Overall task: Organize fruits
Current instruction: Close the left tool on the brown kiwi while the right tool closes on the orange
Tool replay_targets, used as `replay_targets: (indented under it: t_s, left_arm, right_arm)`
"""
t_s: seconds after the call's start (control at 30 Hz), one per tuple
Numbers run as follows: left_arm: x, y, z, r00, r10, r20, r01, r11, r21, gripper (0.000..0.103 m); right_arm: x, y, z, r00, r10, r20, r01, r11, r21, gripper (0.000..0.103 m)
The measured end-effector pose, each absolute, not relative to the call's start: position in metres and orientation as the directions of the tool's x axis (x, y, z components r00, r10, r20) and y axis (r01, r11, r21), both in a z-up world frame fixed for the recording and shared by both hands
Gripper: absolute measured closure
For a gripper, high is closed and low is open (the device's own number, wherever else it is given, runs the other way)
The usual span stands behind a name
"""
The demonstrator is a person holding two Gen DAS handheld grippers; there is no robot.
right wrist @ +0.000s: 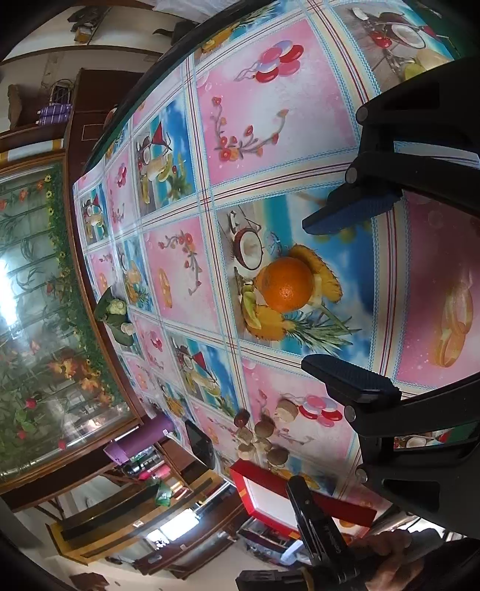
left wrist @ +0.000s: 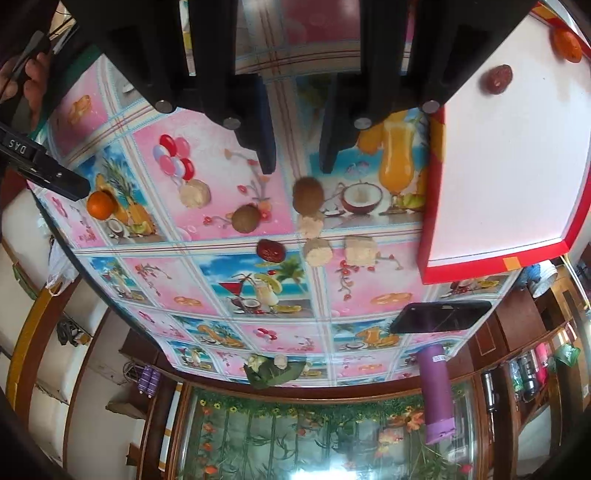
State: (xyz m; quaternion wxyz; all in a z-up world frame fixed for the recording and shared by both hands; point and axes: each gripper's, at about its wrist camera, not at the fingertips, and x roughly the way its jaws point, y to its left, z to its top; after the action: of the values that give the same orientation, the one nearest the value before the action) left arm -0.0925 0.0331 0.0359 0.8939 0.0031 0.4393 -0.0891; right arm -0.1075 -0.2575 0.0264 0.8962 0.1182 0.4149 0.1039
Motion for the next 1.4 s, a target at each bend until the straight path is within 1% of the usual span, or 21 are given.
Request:
replay_targets:
  t_s: [0.03, 0.13, 0.17, 0.2, 0.27, 0.37, 0.47, 0.53, 0.6, 0.67, 0.7, 0.77, 0.83, 0.9, 0.93, 1.0, 1.03, 1.07, 1.4]
  left_arm:
    - [-0.09, 0.035, 0.034, 0.59, -0.149, -0.794, 0.151, 0.986, -0.073, 0.073]
    - [-0.087, 0.039, 0.03, 0.577, -0.135, -0.806, 0.129, 0.989, -0.073, 0.062]
    - [-0.088, 0.04, 0.029, 0.579, -0.125, -0.806, 0.124, 0.99, -0.064, 0.052]
    - [-0.087, 0.04, 0.029, 0.58, -0.117, -0.806, 0.117, 0.991, -0.06, 0.046]
    - [-0.085, 0.042, 0.029, 0.582, -0.116, -0.805, 0.104, 0.992, -0.068, 0.045]
    - [-0.079, 0.039, 0.029, 0.585, -0.099, -0.805, 0.1, 0.994, -0.049, 0.038]
    - [-0.07, 0.033, 0.026, 0.579, -0.088, -0.811, 0.101, 0.994, -0.036, 0.037]
    - [-0.065, 0.031, 0.023, 0.576, -0.084, -0.813, 0.09, 0.995, -0.039, 0.037]
    - [-0.058, 0.029, 0.019, 0.572, -0.074, -0.817, 0.074, 0.996, -0.039, 0.037]
    - [-0.053, 0.029, 0.013, 0.559, -0.071, -0.826, 0.061, 0.997, -0.045, 0.039]
    - [-0.051, 0.029, 0.011, 0.556, -0.073, -0.828, 0.057, 0.997, -0.05, 0.043]
    - [-0.05, 0.029, 0.009, 0.559, -0.064, -0.827, 0.051, 0.998, -0.043, 0.046]
    - [-0.049, 0.03, 0.009, 0.563, -0.06, -0.824, 0.043, 0.998, -0.044, 0.051]
    - [-0.047, 0.031, 0.009, 0.567, -0.06, -0.822, 0.035, 0.998, -0.048, 0.059]
    - [-0.046, 0.032, 0.009, 0.57, -0.058, -0.82, 0.033, 0.998, -0.048, 0.062]
    - [-0.046, 0.034, 0.009, 0.576, -0.05, -0.816, 0.03, 0.999, -0.04, 0.072]
    - [-0.046, 0.035, 0.009, 0.579, -0.048, -0.814, 0.029, 0.999, -0.038, 0.073]
    - [-0.045, 0.035, 0.009, 0.581, -0.046, -0.813, 0.029, 0.999, -0.036, 0.076]
    - [-0.062, 0.043, 0.017, 0.6, -0.086, -0.796, 0.04, 0.996, -0.077, 0.076]
  right_arm:
    - [-0.107, -0.257, 0.026, 0.633, 0.282, -0.721, -0.088, 0.951, 0.295, 0.036]
    - [-0.105, -0.256, 0.026, 0.638, 0.268, -0.722, -0.084, 0.956, 0.281, 0.036]
    - [-0.104, -0.256, 0.027, 0.642, 0.262, -0.72, -0.08, 0.957, 0.277, 0.036]
    - [-0.102, -0.257, 0.026, 0.644, 0.261, -0.719, -0.078, 0.957, 0.278, 0.036]
    - [-0.099, -0.257, 0.025, 0.642, 0.266, -0.719, -0.078, 0.956, 0.284, 0.036]
    - [-0.094, -0.255, 0.023, 0.637, 0.262, -0.725, -0.071, 0.957, 0.283, 0.036]
    - [-0.089, -0.254, 0.018, 0.606, 0.274, -0.747, -0.064, 0.953, 0.297, 0.036]
    - [-0.089, -0.253, 0.018, 0.605, 0.28, -0.745, -0.067, 0.951, 0.303, 0.036]
    - [-0.089, -0.253, 0.017, 0.602, 0.283, -0.747, -0.068, 0.95, 0.305, 0.038]
    - [-0.089, -0.252, 0.017, 0.6, 0.283, -0.748, -0.07, 0.95, 0.303, 0.042]
    - [-0.089, -0.252, 0.017, 0.6, 0.284, -0.748, -0.072, 0.95, 0.303, 0.043]
    - [-0.088, -0.251, 0.017, 0.597, 0.288, -0.748, -0.074, 0.949, 0.306, 0.051]
    - [-0.088, -0.249, 0.017, 0.596, 0.285, -0.751, -0.076, 0.951, 0.3, 0.054]
    - [-0.088, -0.247, 0.017, 0.595, 0.279, -0.754, -0.076, 0.953, 0.292, 0.057]
    - [-0.088, -0.246, 0.017, 0.595, 0.279, -0.754, -0.076, 0.953, 0.293, 0.06]
    - [-0.088, -0.247, 0.016, 0.593, 0.286, -0.752, -0.073, 0.95, 0.304, 0.067]
    - [-0.088, -0.247, 0.016, 0.592, 0.291, -0.751, -0.074, 0.948, 0.309, 0.069]
    - [-0.088, -0.248, 0.016, 0.593, 0.292, -0.751, -0.074, 0.948, 0.311, 0.069]
    - [-0.089, -0.249, 0.015, 0.593, 0.3, -0.747, -0.074, 0.944, 0.32, 0.07]
